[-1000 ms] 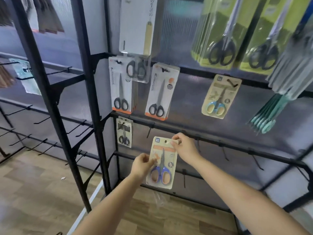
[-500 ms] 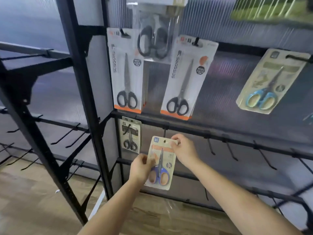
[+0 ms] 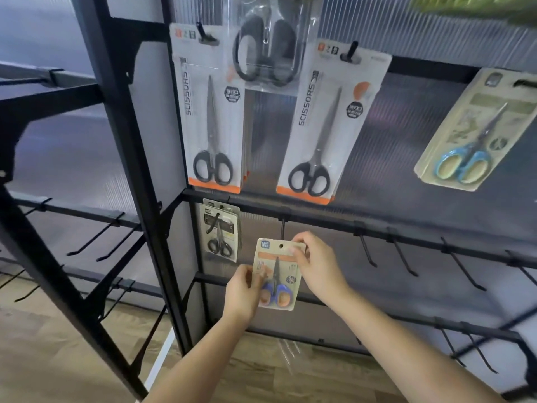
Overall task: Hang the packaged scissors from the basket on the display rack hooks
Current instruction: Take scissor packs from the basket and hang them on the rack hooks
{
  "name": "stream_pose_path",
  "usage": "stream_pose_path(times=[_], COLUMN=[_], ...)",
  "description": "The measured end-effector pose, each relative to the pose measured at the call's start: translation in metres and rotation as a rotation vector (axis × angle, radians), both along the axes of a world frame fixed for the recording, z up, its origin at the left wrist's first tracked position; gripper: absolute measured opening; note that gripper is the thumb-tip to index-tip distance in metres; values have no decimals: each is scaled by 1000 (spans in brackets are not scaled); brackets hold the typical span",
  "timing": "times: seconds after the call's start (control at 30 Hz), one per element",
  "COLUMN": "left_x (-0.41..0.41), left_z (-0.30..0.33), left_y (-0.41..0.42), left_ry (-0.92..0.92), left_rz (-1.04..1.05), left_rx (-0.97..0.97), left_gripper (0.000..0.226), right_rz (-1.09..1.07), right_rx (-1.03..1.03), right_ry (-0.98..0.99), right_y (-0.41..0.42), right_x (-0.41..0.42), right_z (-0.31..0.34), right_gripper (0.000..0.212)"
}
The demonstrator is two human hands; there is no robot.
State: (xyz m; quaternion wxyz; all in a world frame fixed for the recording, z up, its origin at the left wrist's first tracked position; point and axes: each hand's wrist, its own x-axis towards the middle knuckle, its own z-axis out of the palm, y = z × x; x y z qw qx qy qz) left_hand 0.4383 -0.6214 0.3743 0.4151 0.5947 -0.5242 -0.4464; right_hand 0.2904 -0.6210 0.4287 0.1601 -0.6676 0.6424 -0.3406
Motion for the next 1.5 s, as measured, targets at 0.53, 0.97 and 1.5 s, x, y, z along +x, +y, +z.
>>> stream_pose_path(times=[0.53,0.97,1.5], left_x=[-9,-11,-85], left_z=[3,50,204], left_y=[-33,-37,95], left_ry=[-292,-453,-882], left_rz=[-54,-279,-367], left_rx=[105,-146,-380], left_gripper=[29,43,49], right_rz=[-95,-27,-39], right_rx=[43,221,89], right_ry=[113,409,577], right_y=[-23,-10,126], right_x=[-1,2,-71], right_z=[0,17,169], right_gripper=[9,54,55])
